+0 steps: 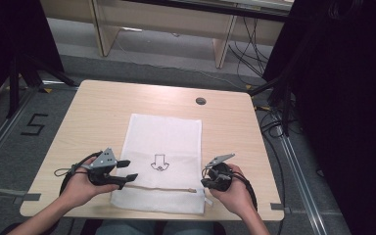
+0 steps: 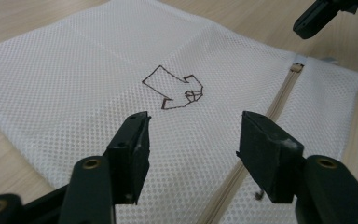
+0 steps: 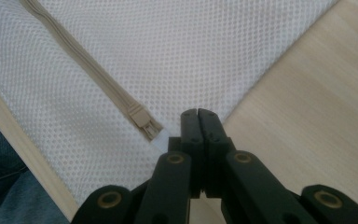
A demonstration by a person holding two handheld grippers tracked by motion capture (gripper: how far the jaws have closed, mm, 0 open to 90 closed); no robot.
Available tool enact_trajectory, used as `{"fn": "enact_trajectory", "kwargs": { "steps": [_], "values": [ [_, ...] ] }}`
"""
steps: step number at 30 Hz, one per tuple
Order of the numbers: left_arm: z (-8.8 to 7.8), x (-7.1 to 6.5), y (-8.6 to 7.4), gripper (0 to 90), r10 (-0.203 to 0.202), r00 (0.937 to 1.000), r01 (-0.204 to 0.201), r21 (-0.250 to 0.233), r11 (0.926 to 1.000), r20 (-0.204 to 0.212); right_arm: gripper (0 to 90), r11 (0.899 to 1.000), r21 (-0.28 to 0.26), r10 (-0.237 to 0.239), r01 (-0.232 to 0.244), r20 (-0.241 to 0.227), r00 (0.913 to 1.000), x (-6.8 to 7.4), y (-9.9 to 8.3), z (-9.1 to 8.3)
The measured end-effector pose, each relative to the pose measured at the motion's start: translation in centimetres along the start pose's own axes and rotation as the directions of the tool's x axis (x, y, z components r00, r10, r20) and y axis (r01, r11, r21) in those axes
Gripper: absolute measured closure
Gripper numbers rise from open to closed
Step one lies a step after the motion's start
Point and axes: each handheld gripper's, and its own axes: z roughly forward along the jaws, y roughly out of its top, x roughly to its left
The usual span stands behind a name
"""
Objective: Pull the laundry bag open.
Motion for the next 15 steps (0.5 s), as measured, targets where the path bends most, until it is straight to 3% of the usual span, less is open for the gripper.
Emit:
{"fn": "enact_trajectory", "kwargs": {
  "steps": [5, 7, 11, 15],
  "values": [
    [0.4, -0.2, 0.0, 46.0, 0.019, 0.9996, -0.019, -0.004, 0.9998, 0.022, 90.0, 1.000, 0.013, 0.014, -0.014, -0.004, 0.9999, 0.0, -0.4, 0.0],
    [0.6, -0.4, 0.1, 46.6, 0.013, 0.9995, -0.013, 0.002, 0.9999, 0.028, 90.0, 0.999, 0.040, -0.008, 0.008, -0.003, 1.0000, 0.2, -0.5, 0.0],
    [1.4, -0.9, 0.6, 47.2, 0.047, 0.9976, -0.047, 0.000, 0.9989, 0.051, 90.0, 0.997, 0.058, -0.047, 0.047, -0.013, 0.9988, 0.6, -0.3, 0.3],
    [2.5, -1.7, 1.5, 48.9, 0.061, 0.9947, -0.061, -0.003, 0.9981, 0.083, 90.0, 0.998, 0.062, -0.029, 0.031, -0.038, 0.9989, 0.7, -0.1, 0.8]
  ]
}}
